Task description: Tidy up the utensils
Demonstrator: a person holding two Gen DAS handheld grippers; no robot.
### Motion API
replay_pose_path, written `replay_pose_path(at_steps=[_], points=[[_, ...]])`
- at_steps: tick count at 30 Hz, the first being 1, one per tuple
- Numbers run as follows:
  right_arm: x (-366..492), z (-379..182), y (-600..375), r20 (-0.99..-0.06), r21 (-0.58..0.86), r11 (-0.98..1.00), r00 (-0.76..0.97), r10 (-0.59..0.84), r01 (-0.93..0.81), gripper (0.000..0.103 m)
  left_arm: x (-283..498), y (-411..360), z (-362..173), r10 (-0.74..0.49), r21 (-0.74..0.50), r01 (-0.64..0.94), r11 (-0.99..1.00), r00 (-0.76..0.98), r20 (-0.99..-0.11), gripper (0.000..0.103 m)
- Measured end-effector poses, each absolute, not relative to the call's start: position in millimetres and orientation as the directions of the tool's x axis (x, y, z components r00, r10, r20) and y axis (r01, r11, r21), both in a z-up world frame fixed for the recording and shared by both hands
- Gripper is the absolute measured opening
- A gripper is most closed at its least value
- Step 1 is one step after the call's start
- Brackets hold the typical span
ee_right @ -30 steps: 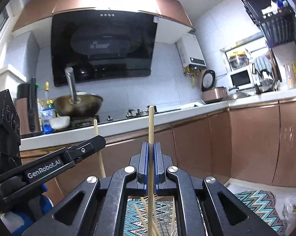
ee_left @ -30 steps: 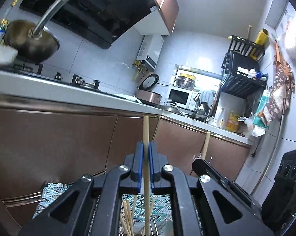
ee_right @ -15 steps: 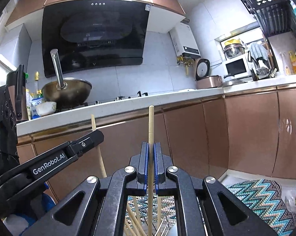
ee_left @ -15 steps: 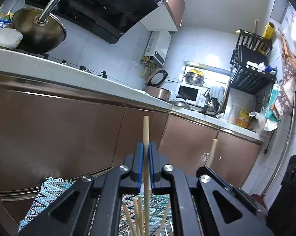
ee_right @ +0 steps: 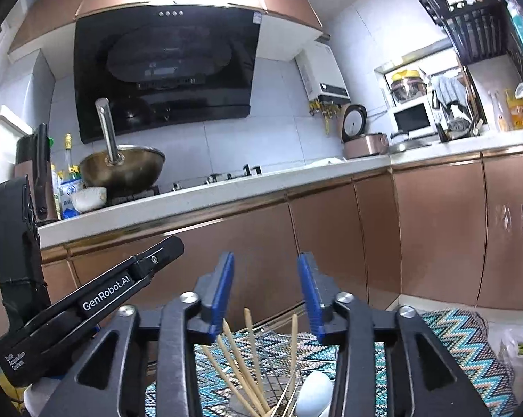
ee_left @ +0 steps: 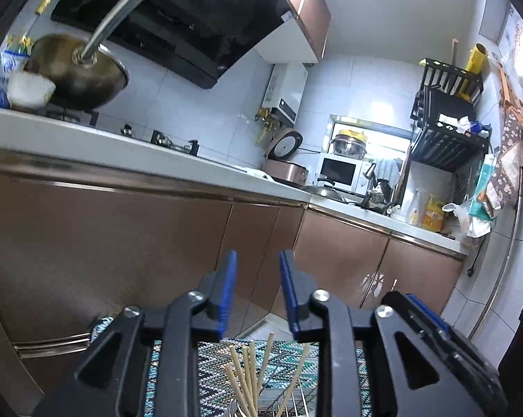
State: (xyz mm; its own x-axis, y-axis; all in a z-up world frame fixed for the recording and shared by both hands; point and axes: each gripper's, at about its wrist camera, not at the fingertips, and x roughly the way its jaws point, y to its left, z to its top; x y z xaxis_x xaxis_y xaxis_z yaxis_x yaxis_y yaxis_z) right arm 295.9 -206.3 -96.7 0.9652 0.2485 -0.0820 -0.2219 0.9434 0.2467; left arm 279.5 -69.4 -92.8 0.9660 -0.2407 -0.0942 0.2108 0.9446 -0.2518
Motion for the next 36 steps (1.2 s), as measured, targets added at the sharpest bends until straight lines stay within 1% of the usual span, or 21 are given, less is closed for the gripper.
replay_pose_path(at_steps=[3, 5, 6, 8, 9, 12, 13, 14, 15, 17, 20, 27, 32, 36], points=[[277, -79, -208, -0.062, 0.244, 0.946, 0.97, 0.235, -0.213, 0.045, 258, -64, -77, -0.218, -0.238, 0.191, 0.952, 0.971, -0.096, 0.033], [263, -68, -209, -0.06, 0.236, 0.954, 0.977, 0.205, -0.186, 0.047, 243, -62, -67, -0.197, -0.222, 0.169, 0.96, 0.975, -0.108, 0.039], [256, -63, -210, -0.059, 0.232, 0.957, 0.98, 0.192, -0.174, 0.048, 233, -59, -61, -0.193, -0.221, 0.166, 0.961, 0.975, -0.111, 0.041], [244, -53, -212, -0.057, 0.227, 0.961, 0.983, 0.174, -0.157, 0.057, 217, -56, -51, -0.166, -0.201, 0.139, 0.97, 0.978, -0.122, 0.045], [234, -47, -213, -0.061, 0.218, 0.966, 0.986, 0.158, -0.141, 0.059, 208, -53, -46, -0.156, -0.192, 0.131, 0.973, 0.981, -0.119, 0.046], [210, -34, -215, -0.07, 0.192, 0.977, 0.991, 0.111, -0.096, 0.067, 177, -46, -31, -0.111, -0.16, 0.093, 0.983, 0.989, -0.102, 0.054], [204, -32, -216, -0.076, 0.186, 0.979, 0.992, 0.1, -0.084, 0.073, 170, -44, -29, -0.102, -0.152, 0.086, 0.985, 0.99, -0.1, 0.057], [197, -29, -216, -0.079, 0.18, 0.981, 0.993, 0.089, -0.073, 0.079, 161, -43, -25, -0.091, -0.139, 0.077, 0.987, 0.991, -0.097, 0.058], [190, -25, -217, -0.078, 0.176, 0.982, 0.994, 0.077, -0.062, 0.082, 151, -42, -22, -0.082, -0.126, 0.07, 0.99, 0.992, -0.091, 0.059], [173, -19, -216, -0.078, 0.162, 0.986, 0.995, 0.055, -0.042, 0.094, 136, -40, -17, -0.06, -0.096, 0.052, 0.994, 0.995, -0.084, 0.062], [152, -14, -213, -0.077, 0.133, 0.991, 0.997, 0.029, -0.019, 0.102, 116, -38, -10, -0.047, -0.061, 0.042, 0.997, 0.995, -0.083, 0.063], [110, -8, -210, -0.077, 0.11, 0.994, 0.997, 0.002, 0.007, 0.103, 74, -29, -2, -0.014, -0.033, 0.011, 0.999, 0.996, -0.085, 0.065], [87, -10, -210, -0.088, 0.095, 0.995, 0.996, -0.013, 0.021, 0.103, 53, -24, -6, 0.01, -0.014, -0.012, 1.0, 0.994, -0.106, 0.066], [71, -9, -215, -0.088, 0.095, 0.995, 0.996, -0.027, 0.036, 0.103, 38, -24, -5, 0.03, 0.014, -0.028, 1.0, 0.995, -0.097, 0.066]])
